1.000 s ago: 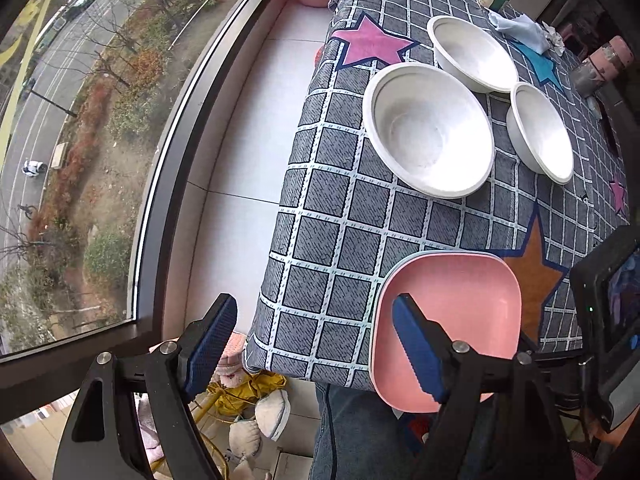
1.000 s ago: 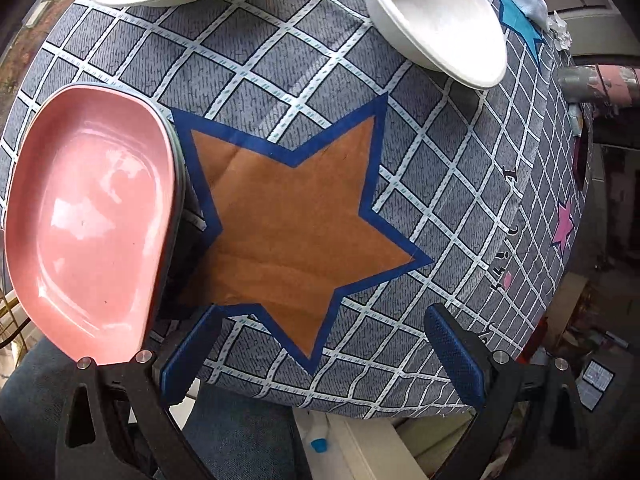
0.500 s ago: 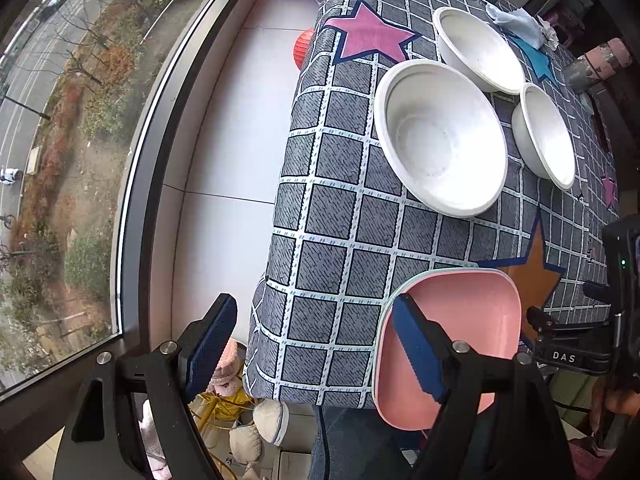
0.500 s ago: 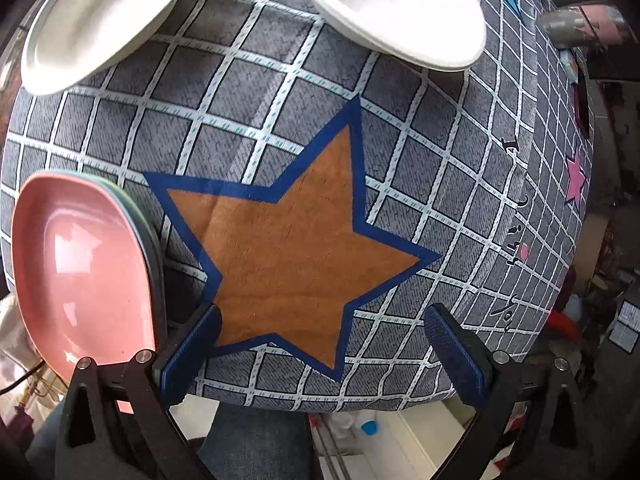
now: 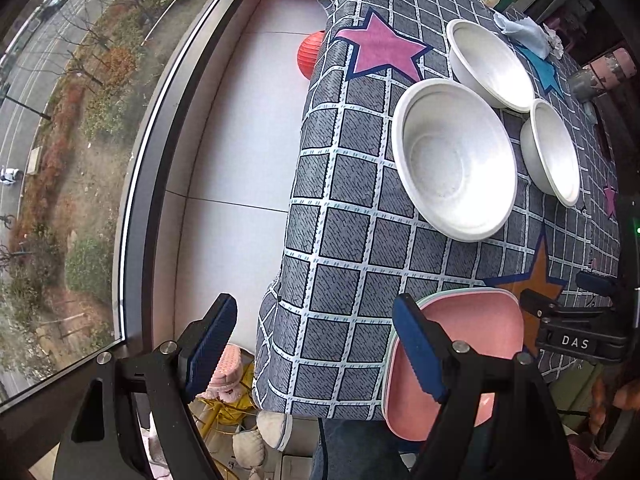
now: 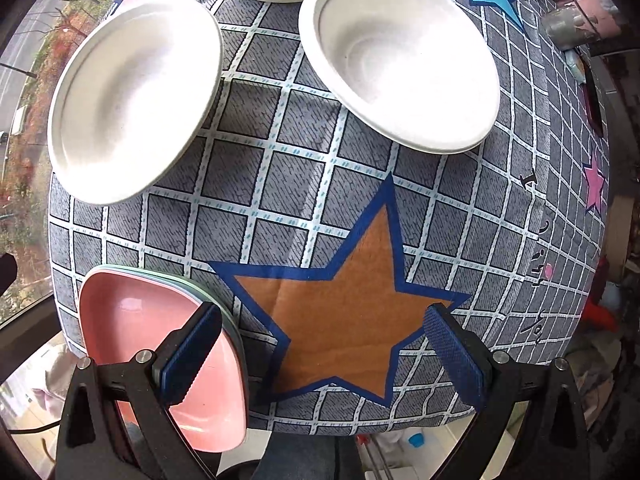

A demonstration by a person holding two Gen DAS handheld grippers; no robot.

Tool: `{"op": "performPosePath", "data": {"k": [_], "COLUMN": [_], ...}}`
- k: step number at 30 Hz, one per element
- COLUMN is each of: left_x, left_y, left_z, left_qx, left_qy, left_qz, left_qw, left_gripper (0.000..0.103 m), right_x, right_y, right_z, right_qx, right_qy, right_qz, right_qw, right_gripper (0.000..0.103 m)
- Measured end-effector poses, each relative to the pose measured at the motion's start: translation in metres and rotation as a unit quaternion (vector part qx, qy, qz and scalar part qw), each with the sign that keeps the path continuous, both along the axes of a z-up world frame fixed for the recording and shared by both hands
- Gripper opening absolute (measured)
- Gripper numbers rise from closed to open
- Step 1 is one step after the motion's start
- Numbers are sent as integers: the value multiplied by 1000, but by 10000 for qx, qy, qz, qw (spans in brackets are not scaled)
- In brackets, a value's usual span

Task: Organize plates and bowls
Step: 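Move the right tool to a white bowl and grasp its rim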

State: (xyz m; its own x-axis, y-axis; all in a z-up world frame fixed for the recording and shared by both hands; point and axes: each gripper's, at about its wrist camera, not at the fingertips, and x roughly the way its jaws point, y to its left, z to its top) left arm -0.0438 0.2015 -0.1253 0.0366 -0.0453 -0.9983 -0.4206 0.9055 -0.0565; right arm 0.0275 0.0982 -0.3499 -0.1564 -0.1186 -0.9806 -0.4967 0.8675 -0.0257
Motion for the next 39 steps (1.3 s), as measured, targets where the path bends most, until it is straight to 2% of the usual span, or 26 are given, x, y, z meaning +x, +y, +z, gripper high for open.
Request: {"op": "performPosePath", "data": {"k": [14, 19, 24, 30, 32, 35, 38, 39], "left_x": [21, 37, 58, 84, 95, 107, 112, 115], "left_y": [4, 13, 19, 9, 4, 1, 6, 4], "left_z": [-3, -7, -14, -28, -35, -46, -56, -59], "left_qx": [94, 106, 129, 223, 218, 419, 366, 355], "left_qy": [-2, -30, -73, -72, -39, 30, 87, 83], "left_qz": [-198, -176, -132, -420, -512, -626, -599, -623], "left_qw": [9998, 9998, 9998, 9988, 9984, 9972, 9975, 9974], "left_gripper": [83, 83, 83, 83, 82, 82, 82, 81], "right_x": [33, 52, 73, 96, 103, 114, 123, 125], "right_y": [-1, 14, 26, 39, 45, 50, 44, 46], "right_z": [-4, 0, -8, -23, -32, -41, -50, -51], "right_qx": [416, 757, 1027, 1075, 1112, 1093, 1205, 1253], "right_qy": [118, 167, 363, 339, 427, 535, 623, 660], "right_qz": [-549, -815, -1126, -1266, -1328, -1499, -1666, -1682], "right_qw": [9976, 9937, 9876, 9855, 9840, 9812, 9767, 9755], "right_gripper": [102, 102, 102, 102, 102, 101, 101, 95]}}
